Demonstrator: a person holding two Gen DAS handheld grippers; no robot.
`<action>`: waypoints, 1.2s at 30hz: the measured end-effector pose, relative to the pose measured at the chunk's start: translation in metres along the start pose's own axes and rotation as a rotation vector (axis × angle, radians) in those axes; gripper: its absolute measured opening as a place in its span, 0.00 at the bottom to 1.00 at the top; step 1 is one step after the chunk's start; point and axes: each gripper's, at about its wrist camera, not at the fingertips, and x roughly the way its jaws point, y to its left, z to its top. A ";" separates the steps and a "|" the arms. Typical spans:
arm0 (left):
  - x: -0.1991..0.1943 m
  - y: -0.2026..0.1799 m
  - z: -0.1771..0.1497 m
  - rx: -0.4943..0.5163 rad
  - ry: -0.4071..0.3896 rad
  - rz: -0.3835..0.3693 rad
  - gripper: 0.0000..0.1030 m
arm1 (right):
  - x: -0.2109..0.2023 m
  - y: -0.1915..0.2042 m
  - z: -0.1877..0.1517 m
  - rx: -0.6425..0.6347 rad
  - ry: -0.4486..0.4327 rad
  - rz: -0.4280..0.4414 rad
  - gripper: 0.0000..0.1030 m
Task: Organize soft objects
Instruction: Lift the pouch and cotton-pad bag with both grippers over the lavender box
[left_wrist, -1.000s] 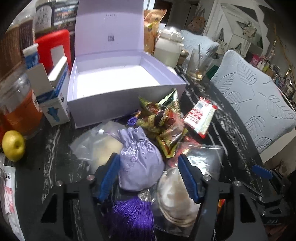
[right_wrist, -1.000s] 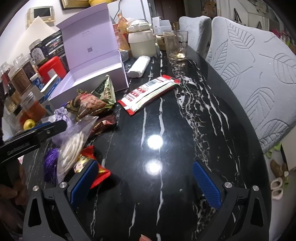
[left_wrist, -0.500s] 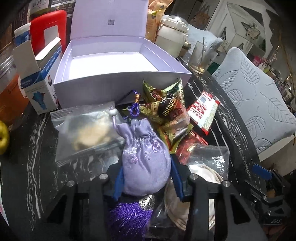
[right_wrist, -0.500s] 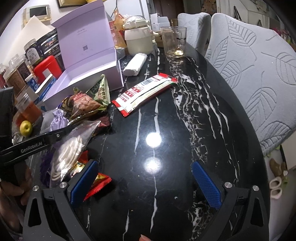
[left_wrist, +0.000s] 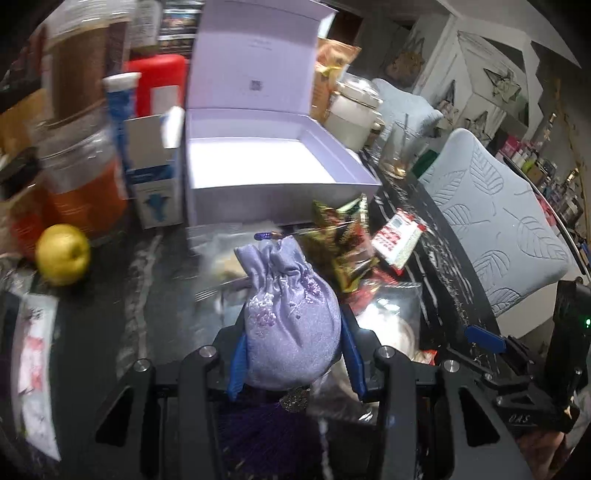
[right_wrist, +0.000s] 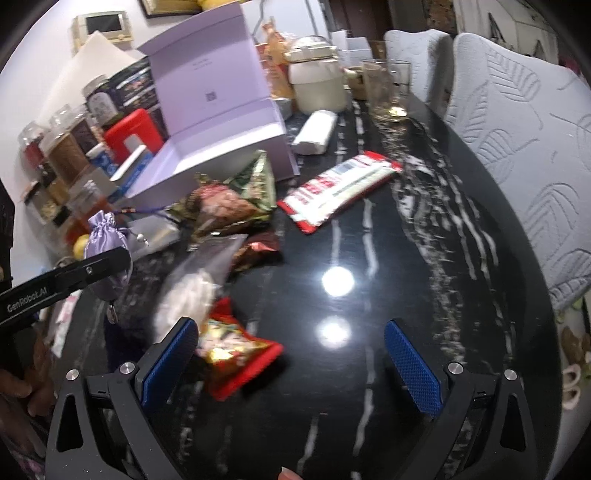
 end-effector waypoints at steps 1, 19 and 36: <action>-0.004 0.004 -0.002 -0.006 -0.002 0.009 0.42 | 0.001 0.004 0.001 -0.007 0.000 0.014 0.98; -0.020 0.042 -0.035 -0.051 0.016 0.017 0.42 | 0.054 0.040 0.009 0.048 0.030 0.243 0.26; -0.033 0.028 -0.040 -0.020 -0.030 -0.046 0.42 | 0.003 0.055 -0.001 0.011 -0.107 0.236 0.15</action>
